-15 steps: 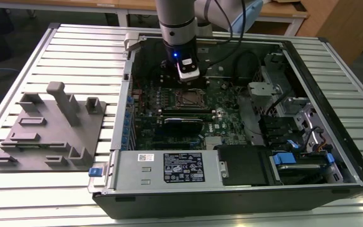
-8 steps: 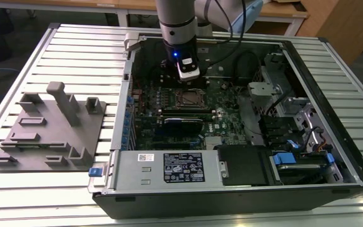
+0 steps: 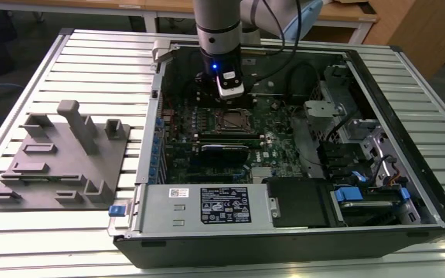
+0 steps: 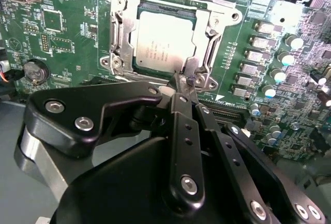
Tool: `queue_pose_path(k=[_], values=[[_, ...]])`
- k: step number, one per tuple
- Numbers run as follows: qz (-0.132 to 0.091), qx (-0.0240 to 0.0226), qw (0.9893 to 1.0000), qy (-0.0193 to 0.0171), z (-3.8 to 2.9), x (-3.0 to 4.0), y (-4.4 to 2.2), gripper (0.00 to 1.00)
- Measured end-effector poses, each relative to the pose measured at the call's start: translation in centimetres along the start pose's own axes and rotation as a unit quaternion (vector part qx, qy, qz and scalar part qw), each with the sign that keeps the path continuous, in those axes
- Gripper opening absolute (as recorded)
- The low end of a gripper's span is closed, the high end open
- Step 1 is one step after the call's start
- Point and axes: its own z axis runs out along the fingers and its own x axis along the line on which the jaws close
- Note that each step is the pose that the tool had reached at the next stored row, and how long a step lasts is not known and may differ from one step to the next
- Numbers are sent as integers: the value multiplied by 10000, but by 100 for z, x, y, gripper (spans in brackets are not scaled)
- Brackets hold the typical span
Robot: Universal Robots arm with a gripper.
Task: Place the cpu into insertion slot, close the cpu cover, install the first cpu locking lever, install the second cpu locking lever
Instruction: 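Install the first cpu locking lever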
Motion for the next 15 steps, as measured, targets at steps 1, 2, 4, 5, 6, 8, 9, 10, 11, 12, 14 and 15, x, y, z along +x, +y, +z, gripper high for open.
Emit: queue_pose_path(k=[1,2,4,5,6,8,9,10,11,12,14,15], values=[[0,0,10000,0,0,0,0,10],[0,0,10000,1,0,0,0,10],[0,0,10000,1,-1,-1,0,10],[0,0,10000,1,-8,-1,1,10],[0,0,10000,1,-17,-2,2,10],[0,0,10000,1,-34,-4,3,10],[0,0,10000,1,-40,-5,4,10],[0,0,10000,1,-46,-6,5,10],[0,0,10000,1,-50,-6,5,10],[0,-1,10000,1,-49,-7,6,10],[0,0,10000,1,-50,-7,5,10],[0,-1,10000,1,-50,-7,5,10]])
